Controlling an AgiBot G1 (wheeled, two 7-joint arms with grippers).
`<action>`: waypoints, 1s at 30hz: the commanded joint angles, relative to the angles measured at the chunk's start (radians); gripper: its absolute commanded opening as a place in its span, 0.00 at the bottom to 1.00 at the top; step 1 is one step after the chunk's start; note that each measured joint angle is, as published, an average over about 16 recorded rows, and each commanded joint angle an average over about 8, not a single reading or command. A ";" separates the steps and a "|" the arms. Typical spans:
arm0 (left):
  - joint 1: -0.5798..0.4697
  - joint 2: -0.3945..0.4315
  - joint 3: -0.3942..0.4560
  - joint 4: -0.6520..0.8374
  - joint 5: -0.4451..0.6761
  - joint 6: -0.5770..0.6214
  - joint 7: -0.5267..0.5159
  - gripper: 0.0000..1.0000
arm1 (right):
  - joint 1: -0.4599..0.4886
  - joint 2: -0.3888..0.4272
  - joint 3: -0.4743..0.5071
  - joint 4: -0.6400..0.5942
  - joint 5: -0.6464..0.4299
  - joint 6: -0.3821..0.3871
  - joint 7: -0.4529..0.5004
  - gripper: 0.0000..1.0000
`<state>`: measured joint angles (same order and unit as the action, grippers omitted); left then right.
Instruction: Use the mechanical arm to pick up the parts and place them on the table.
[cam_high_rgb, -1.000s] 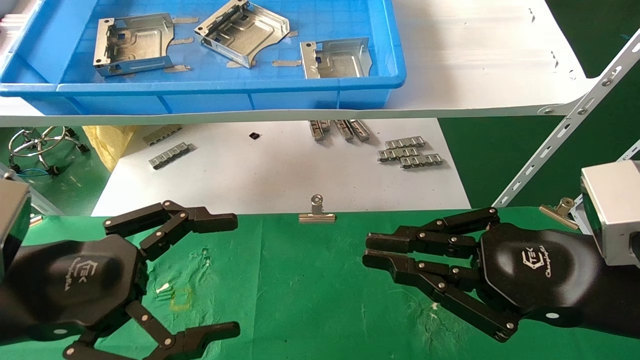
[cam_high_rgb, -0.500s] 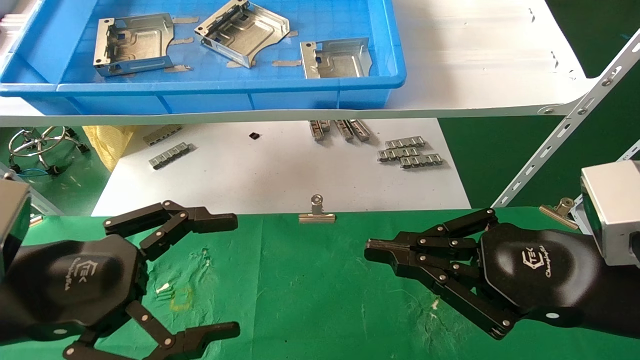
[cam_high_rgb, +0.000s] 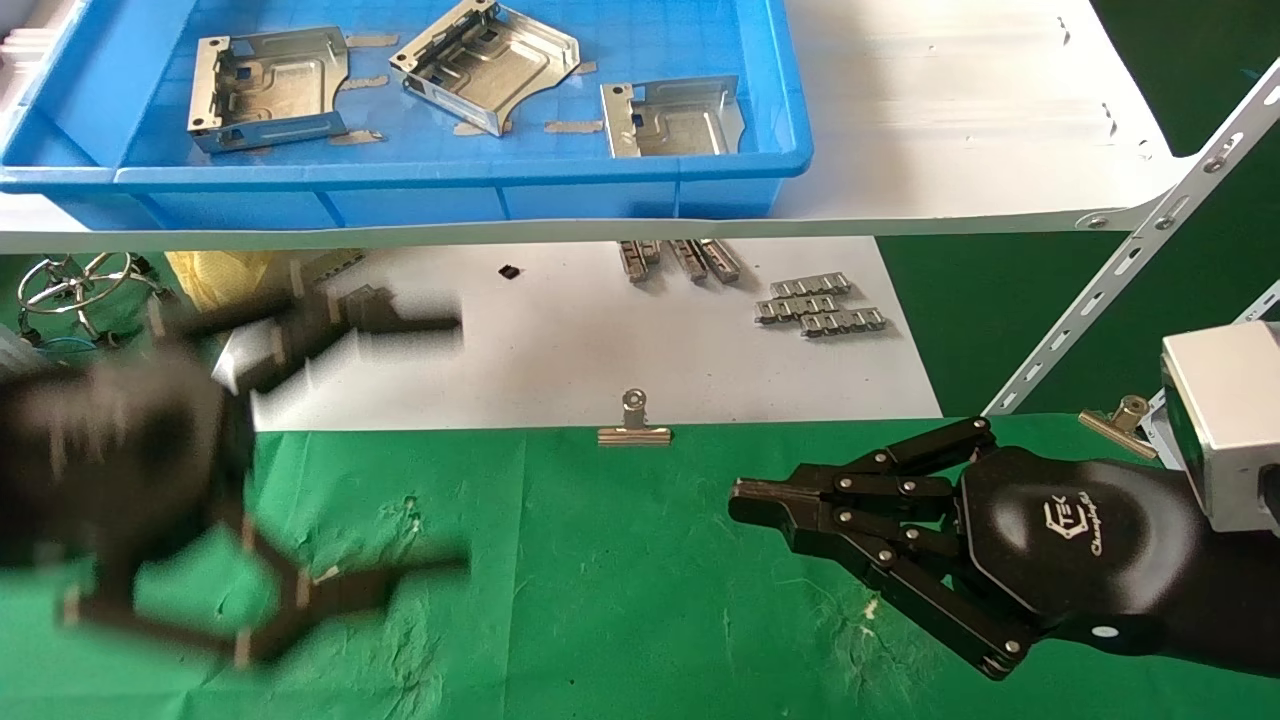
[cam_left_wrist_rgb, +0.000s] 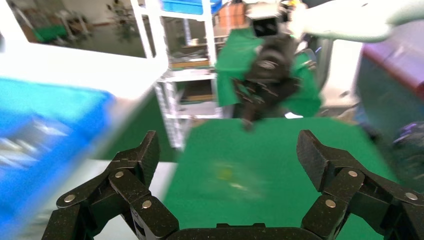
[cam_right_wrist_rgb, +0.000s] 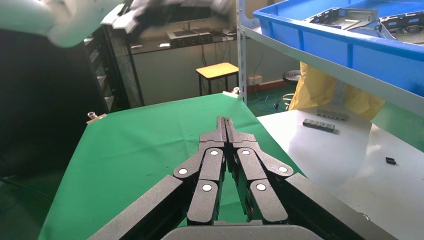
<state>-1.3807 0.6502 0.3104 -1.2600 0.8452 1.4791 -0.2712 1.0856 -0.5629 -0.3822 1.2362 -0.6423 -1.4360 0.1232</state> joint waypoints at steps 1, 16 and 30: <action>-0.089 0.007 0.008 -0.011 0.033 -0.007 -0.029 1.00 | 0.000 0.000 0.000 0.000 0.000 0.000 0.000 0.00; -0.582 0.377 0.199 0.823 0.485 -0.291 0.081 1.00 | 0.000 0.000 0.000 0.000 0.000 0.000 0.000 0.00; -0.709 0.582 0.257 1.158 0.599 -0.530 0.136 0.00 | 0.000 0.000 0.000 0.000 0.000 0.000 0.000 0.52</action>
<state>-2.0858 1.2272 0.5681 -0.1101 1.4441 0.9557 -0.1384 1.0857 -0.5629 -0.3823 1.2362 -0.6423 -1.4360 0.1232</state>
